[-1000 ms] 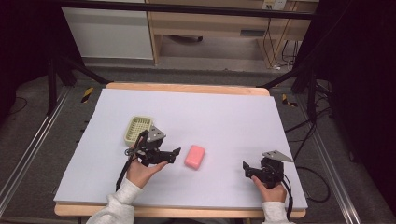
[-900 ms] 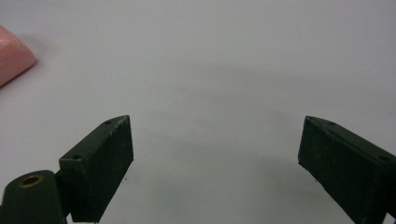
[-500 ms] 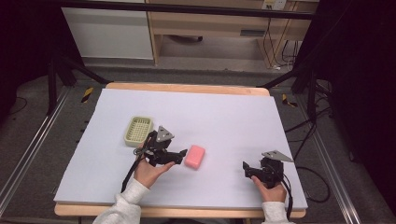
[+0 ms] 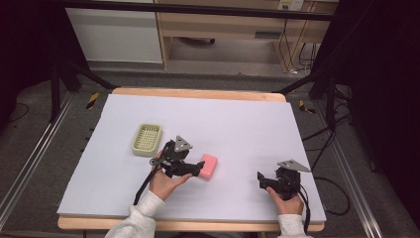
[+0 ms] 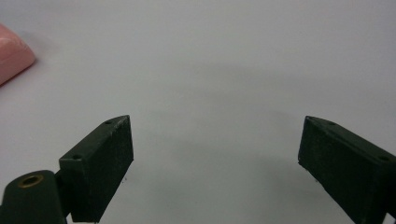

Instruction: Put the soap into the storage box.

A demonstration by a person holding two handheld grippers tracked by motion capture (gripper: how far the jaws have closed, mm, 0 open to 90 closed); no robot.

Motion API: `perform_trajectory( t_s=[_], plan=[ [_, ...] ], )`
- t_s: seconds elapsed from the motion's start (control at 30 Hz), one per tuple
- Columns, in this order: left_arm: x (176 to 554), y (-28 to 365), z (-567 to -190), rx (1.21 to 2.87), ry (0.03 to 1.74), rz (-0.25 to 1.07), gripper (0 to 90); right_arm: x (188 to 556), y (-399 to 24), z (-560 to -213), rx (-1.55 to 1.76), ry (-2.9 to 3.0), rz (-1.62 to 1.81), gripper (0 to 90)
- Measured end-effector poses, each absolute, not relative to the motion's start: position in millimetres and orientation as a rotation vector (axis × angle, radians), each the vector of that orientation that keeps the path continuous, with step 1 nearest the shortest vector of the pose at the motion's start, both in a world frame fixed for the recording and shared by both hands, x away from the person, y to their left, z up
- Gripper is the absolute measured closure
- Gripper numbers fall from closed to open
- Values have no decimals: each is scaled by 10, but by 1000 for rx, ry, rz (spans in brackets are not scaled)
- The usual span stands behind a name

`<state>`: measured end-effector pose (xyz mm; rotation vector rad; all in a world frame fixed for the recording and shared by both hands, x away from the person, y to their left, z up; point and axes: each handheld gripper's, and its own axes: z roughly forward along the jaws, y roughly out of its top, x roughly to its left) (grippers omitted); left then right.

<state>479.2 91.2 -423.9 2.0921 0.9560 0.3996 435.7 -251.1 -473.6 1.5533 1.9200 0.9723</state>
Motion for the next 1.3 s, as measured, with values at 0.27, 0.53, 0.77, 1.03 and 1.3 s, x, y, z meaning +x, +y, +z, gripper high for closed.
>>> perform_trajectory(
  t_s=[0.27,0.53,0.77,1.03,1.3],
  plan=[
    [4807,816,-4288,2103,955,381,219,4360,-2512,-4739,1555,1924,970,105],
    [4822,750,-4317,2118,948,374,219,4360,-2513,-4739,1554,1924,971,105],
    [4835,684,-4357,2137,943,368,219,4360,-2512,-4739,1555,1925,972,105],
    [4855,604,-4400,2157,943,367,218,4366,-2517,-4743,1543,1930,967,105],
    [4894,547,-4444,2176,945,358,217,4366,-2518,-4743,1548,1930,972,105]
  ],
)
